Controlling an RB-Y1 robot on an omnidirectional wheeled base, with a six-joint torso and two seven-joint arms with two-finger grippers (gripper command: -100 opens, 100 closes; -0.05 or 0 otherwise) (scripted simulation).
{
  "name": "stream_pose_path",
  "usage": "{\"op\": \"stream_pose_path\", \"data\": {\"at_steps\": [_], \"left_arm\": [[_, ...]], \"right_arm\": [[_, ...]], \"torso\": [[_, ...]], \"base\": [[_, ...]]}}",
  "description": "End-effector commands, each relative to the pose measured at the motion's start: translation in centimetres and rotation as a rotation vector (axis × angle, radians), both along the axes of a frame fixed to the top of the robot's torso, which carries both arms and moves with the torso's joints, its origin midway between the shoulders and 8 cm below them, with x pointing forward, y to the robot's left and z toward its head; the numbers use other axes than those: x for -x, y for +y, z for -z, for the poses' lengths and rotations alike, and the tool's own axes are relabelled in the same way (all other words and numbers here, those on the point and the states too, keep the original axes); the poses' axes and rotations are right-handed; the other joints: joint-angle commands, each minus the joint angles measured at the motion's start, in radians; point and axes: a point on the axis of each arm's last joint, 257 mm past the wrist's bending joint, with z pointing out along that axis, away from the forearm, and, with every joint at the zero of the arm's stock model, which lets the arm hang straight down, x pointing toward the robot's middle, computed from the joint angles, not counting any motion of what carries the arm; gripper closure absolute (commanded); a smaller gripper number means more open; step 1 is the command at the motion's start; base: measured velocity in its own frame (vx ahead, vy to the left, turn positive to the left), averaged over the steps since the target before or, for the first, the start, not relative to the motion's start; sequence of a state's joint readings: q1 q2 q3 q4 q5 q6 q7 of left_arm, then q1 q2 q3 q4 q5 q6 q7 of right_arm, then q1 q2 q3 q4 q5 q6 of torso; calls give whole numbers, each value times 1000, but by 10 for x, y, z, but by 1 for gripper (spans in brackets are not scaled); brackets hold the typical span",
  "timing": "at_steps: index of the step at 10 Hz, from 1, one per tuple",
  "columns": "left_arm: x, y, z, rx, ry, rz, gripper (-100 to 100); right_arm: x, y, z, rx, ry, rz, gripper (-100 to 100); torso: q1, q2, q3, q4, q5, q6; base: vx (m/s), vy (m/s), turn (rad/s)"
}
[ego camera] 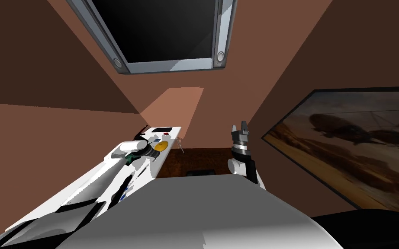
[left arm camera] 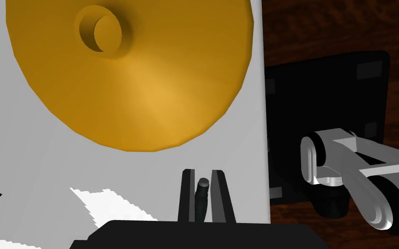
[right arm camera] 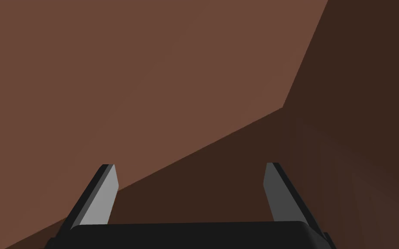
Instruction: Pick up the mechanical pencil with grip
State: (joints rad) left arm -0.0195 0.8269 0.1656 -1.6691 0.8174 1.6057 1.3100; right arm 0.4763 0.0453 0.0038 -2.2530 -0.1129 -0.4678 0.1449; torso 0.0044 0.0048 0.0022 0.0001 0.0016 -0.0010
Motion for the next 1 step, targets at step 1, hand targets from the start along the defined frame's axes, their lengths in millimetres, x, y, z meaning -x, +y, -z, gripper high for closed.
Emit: {"op": "stream_pose_path", "data": {"at_steps": [1], "left_arm": [[0,0,0,0,0,0,0]], "right_arm": [[0,0,0,0,0,0,0]], "torso": [[0,0,0,0,0,0]], "base": [[-10,0,7]]}}
